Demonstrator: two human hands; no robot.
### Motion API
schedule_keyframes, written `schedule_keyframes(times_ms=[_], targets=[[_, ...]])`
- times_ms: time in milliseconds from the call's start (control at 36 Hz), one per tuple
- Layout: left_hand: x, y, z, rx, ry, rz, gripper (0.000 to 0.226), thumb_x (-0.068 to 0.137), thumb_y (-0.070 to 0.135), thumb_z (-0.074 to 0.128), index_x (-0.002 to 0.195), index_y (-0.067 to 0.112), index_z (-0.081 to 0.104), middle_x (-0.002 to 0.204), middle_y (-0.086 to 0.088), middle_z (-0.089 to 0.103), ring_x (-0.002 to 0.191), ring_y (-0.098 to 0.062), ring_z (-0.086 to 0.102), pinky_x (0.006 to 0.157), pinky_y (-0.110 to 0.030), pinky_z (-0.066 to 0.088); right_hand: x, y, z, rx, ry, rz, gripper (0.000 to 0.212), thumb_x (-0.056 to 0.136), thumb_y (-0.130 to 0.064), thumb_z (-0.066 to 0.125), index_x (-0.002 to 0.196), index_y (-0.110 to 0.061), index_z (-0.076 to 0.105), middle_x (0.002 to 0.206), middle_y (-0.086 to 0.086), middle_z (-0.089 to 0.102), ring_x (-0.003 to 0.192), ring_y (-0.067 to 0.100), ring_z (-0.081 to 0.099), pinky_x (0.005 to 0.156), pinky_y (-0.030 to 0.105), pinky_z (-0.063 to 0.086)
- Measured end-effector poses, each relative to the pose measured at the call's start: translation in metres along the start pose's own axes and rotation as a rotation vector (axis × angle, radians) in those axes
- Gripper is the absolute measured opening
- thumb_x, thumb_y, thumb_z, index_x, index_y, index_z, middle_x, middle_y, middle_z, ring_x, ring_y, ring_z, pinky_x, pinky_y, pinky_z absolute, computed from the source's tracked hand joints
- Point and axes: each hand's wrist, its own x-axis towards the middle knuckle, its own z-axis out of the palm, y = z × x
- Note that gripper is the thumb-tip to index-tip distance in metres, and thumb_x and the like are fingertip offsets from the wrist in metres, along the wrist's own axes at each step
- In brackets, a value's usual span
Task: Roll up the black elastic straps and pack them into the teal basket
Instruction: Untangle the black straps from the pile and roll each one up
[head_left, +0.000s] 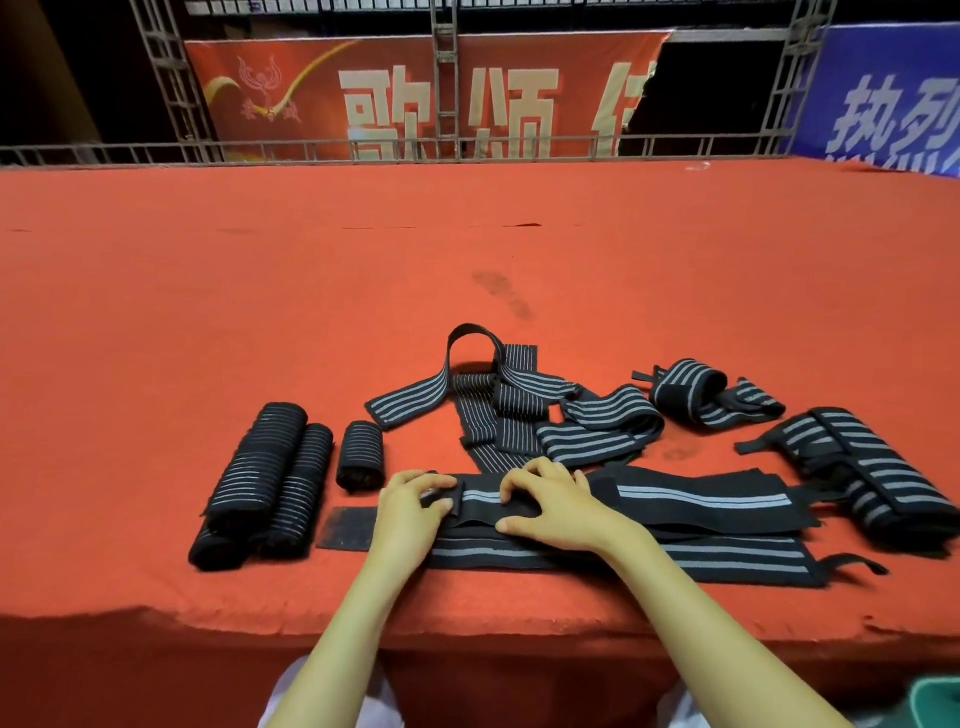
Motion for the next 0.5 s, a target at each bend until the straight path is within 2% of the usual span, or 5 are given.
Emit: schedule_keyframes(times_ms=[167,250,306,389,500], targets=[[0.006,0.016,0.003,0.08,-0.016,-0.127,0.016,0.083,0.016,0.066,0.091,0.03,0.066,0.12,-0.008,0.047,0.118,-0.028,0.04,0.099,-0.026,0.028,-0.005,0.001,0.005,0.027,0.043,0.0,0.025,0.085,-0.048,0.062,0.103,-0.032,0.052,0.114,-0.006,0.037,0.121,0.014,0.031,0.116,0.053,-0.001],[0.008,0.024,0.004,0.147,-0.075,-0.23,0.032,0.086,0.023,0.064,0.117,0.029,0.058,0.124,-0.013,0.042,0.12,-0.033,0.039,0.103,-0.032,0.031,-0.006,0.003,0.003,0.049,0.054,-0.007,0.024,0.086,-0.047,0.062,0.104,-0.033,0.054,0.118,-0.008,0.038,0.125,0.013,0.031,0.116,0.052,-0.002],[0.007,0.024,0.005,0.152,-0.06,-0.256,0.045,0.084,0.026,0.066,0.126,0.024,0.048,0.125,-0.015,0.043,0.119,-0.034,0.043,0.102,-0.036,0.034,-0.007,0.005,0.001,0.074,0.052,-0.016,0.022,0.086,-0.046,0.062,0.103,-0.035,0.054,0.122,-0.009,0.039,0.127,0.013,0.032,0.117,0.051,-0.001],[0.002,0.024,0.008,0.126,0.028,-0.241,0.055,0.079,0.022,0.071,0.121,0.009,0.038,0.123,-0.016,0.046,0.115,-0.036,0.047,0.094,-0.038,0.039,-0.009,0.009,-0.002,0.101,0.057,-0.039,0.018,0.087,-0.046,0.062,0.1,-0.038,0.053,0.127,-0.011,0.041,0.13,0.011,0.031,0.116,0.051,-0.002],[-0.009,0.028,0.02,0.056,0.172,-0.044,0.046,0.074,0.005,0.069,0.107,0.009,0.039,0.109,-0.006,0.042,0.106,-0.032,0.048,0.082,-0.031,0.034,-0.011,0.015,-0.005,0.135,0.06,-0.075,0.015,0.089,-0.047,0.059,0.098,-0.038,0.053,0.124,-0.017,0.043,0.126,0.005,0.036,0.116,0.052,0.0]])
